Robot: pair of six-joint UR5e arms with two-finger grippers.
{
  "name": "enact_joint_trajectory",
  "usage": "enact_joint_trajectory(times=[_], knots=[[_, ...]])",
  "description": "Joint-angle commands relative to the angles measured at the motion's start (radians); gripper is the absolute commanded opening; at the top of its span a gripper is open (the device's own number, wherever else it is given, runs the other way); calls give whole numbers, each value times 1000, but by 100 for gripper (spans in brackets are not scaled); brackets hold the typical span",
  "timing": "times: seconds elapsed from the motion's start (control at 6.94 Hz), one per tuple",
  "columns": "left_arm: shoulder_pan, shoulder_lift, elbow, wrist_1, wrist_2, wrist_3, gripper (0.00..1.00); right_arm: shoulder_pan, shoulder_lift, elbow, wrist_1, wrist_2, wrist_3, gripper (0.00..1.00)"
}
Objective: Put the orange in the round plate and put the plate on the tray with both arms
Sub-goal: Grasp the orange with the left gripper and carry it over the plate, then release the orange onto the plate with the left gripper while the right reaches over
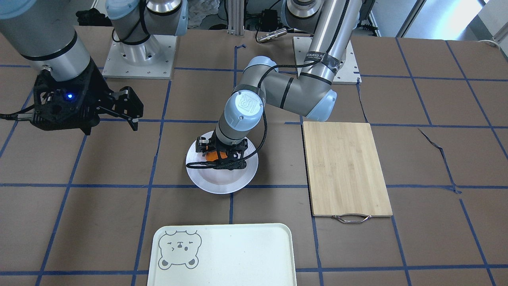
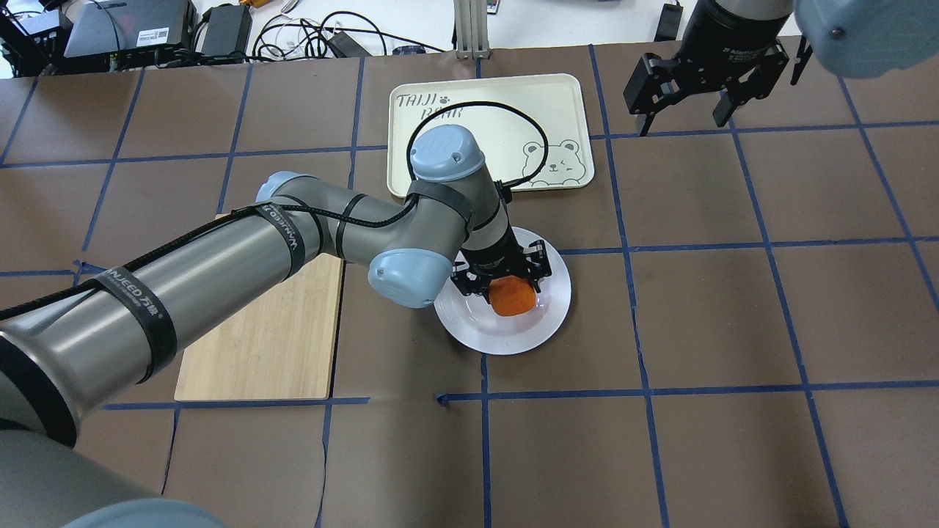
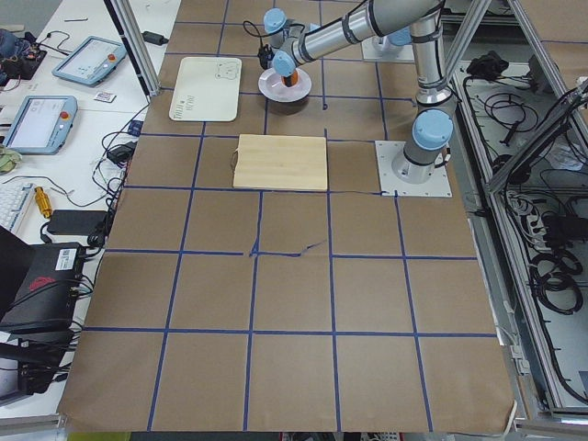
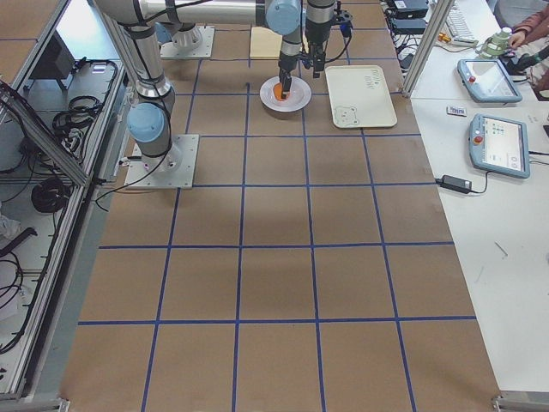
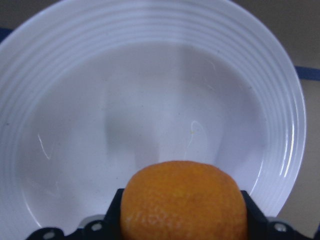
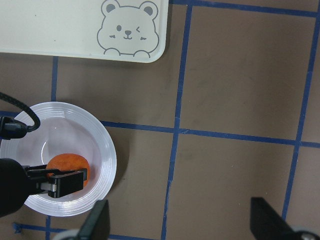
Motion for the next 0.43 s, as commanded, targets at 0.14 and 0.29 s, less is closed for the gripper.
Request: enact_joint_trajectory(times=[0.14,0.29], knots=[[64,74,57,-85,17,10,100,-52,50,8,5,137,-3,100],[113,129,132,-230,17,15,100,-52,79,62,-42,168,-3,100]])
